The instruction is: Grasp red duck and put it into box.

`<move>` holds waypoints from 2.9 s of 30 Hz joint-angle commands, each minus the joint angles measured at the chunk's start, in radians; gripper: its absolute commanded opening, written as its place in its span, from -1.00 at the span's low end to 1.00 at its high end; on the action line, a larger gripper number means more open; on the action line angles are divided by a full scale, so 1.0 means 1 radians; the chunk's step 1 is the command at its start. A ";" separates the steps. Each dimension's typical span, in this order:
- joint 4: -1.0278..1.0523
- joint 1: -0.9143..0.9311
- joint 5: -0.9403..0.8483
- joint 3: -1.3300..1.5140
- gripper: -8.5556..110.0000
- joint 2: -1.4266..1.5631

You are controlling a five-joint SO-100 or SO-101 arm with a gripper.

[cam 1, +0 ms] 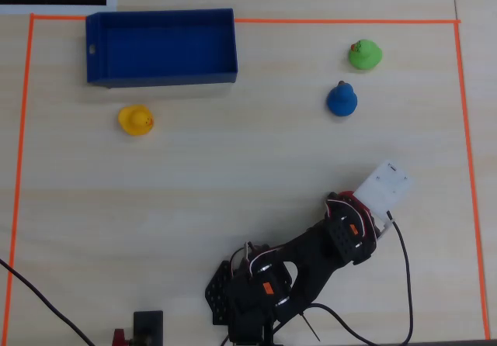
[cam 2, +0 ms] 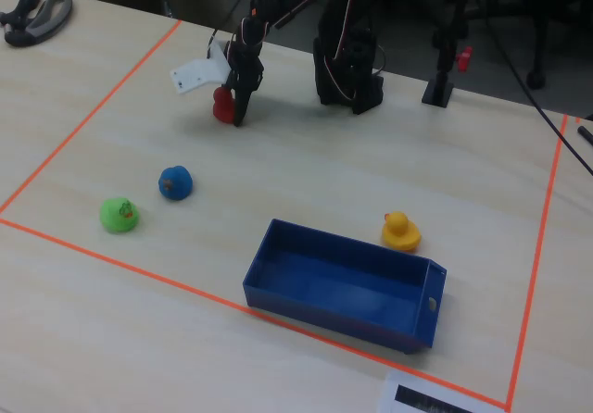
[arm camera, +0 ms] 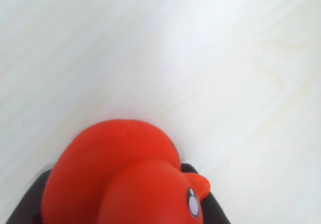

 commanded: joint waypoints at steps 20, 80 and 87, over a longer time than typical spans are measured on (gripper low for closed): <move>0.281 -0.201 0.436 -0.339 -0.85 0.195; 0.923 -1.180 1.019 -1.927 -0.22 -0.403; 0.833 -1.051 0.859 -1.305 -0.20 0.339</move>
